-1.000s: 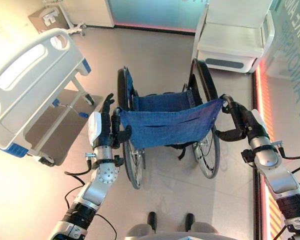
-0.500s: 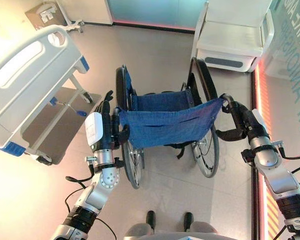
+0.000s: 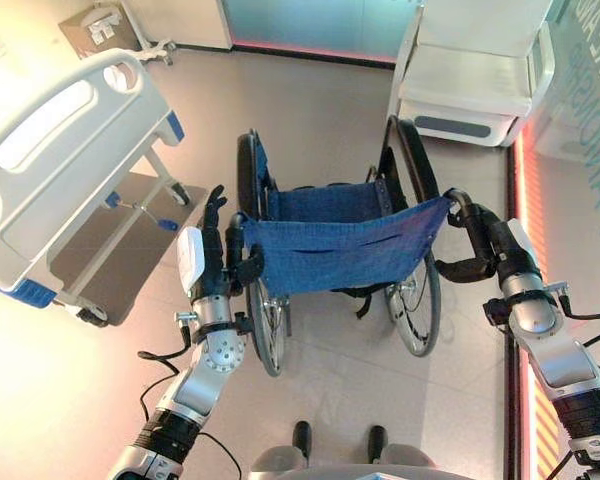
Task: Push the wheelchair next to the bed
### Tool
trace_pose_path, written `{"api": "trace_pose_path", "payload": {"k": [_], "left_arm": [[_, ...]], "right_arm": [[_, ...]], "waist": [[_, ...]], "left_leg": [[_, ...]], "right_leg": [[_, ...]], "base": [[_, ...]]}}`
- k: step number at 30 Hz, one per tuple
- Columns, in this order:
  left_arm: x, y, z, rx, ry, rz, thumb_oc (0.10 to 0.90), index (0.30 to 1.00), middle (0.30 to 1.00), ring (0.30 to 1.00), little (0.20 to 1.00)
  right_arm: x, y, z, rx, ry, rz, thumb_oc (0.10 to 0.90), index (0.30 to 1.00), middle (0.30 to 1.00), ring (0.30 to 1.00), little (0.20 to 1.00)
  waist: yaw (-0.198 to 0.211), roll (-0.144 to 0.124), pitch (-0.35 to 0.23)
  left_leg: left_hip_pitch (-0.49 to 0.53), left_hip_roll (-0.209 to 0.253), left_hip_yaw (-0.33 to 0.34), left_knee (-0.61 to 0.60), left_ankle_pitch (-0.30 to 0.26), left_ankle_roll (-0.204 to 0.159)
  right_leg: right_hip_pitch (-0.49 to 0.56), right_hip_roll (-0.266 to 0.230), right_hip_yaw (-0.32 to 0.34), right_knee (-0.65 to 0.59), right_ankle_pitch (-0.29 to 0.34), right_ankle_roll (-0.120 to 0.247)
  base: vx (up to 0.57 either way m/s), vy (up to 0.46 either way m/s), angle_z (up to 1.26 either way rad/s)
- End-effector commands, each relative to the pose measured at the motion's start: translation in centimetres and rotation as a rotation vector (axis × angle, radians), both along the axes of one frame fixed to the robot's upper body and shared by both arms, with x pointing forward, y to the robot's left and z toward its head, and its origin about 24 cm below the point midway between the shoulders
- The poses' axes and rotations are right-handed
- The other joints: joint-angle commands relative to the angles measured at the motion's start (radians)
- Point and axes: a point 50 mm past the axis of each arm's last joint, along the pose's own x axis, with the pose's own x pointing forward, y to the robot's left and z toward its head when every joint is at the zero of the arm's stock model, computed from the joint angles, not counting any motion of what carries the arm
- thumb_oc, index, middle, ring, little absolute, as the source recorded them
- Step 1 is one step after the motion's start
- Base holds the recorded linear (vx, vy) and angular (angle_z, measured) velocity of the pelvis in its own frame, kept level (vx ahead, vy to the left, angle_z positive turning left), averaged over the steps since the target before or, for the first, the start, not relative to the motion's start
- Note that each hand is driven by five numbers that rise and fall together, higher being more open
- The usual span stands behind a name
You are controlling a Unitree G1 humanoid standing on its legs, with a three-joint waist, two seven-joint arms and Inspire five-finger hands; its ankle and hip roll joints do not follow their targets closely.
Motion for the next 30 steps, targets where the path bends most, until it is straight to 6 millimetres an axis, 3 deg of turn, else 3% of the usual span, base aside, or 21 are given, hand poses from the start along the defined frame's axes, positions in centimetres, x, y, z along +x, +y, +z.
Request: {"api": "trace_pose_path", "payload": {"k": [1, 11, 17, 23, 30], "left_arm": [[-2.0, 8.4, -2.4, 0.1, 0.247, 0.321, 0.8, 0.9, 0.9, 0.9, 0.9], [-1.2, 9.3, -3.1, 0.127, 0.499, 0.247, 0.8, 0.9, 0.9, 0.9, 0.9], [-0.1, 11.9, -1.2, 0.177, 0.597, 0.278, 0.8, 0.9, 0.9, 0.9, 0.9], [0.5, 13.0, 0.0, 0.183, 0.649, 0.266, 0.8, 0.9, 0.9, 0.9, 0.9], [0.4, 14.3, -0.1, 0.196, 0.811, 0.237, 0.8, 0.9, 0.9, 0.9, 0.9]], "right_arm": [[0.9, -1.5, 7.4, -0.139, -0.299, -0.061, 0.8, 0.9, 0.9, 0.9, 0.9], [1.6, -1.1, 8.2, -0.165, -0.281, -0.034, 0.8, 0.9, 0.9, 0.9, 0.9], [2.1, -0.9, 8.6, -0.185, -0.27, -0.027, 0.8, 0.9, 0.9, 0.9, 0.9], [2.4, -0.9, 8.9, -0.197, -0.263, -0.032, 0.8, 0.9, 0.9, 0.9, 0.9], [2.8, -0.8, 9.8, -0.217, -0.283, -0.03, 0.8, 0.9, 0.9, 0.9, 0.9]], "waist": [[0.075, -0.054, -0.018], [0.072, -0.039, -0.019], [0.064, -0.026, -0.026], [0.06, -0.017, -0.03], [0.061, -0.01, -0.029]], "left_leg": [[-0.005, -0.045, 0.037, 0.069, -0.094, 0.034], [-0.013, -0.046, 0.035, 0.079, -0.091, 0.032], [-0.011, -0.048, 0.035, 0.086, -0.093, 0.031], [-0.012, -0.05, 0.033, 0.088, -0.092, 0.031], [-0.011, -0.052, 0.031, 0.086, -0.091, 0.032]], "right_leg": [[-0.061, 0.011, 0.016, 0.145, -0.057, -0.023], [-0.065, 0.01, 0.012, 0.149, -0.057, -0.02], [-0.059, 0.006, 0.006, 0.145, -0.056, -0.016], [-0.054, 0.005, 0.008, 0.14, -0.055, -0.014], [-0.049, 0.006, 0.007, 0.132, -0.053, -0.016]], "base": [[0.0, 0.0, 0.0], [0.0, 0.0, 0.0], [0.0, 0.006, 0.02], [0.0, 0.008, 0.05], [0.0, 0.0, 0.0]]}}
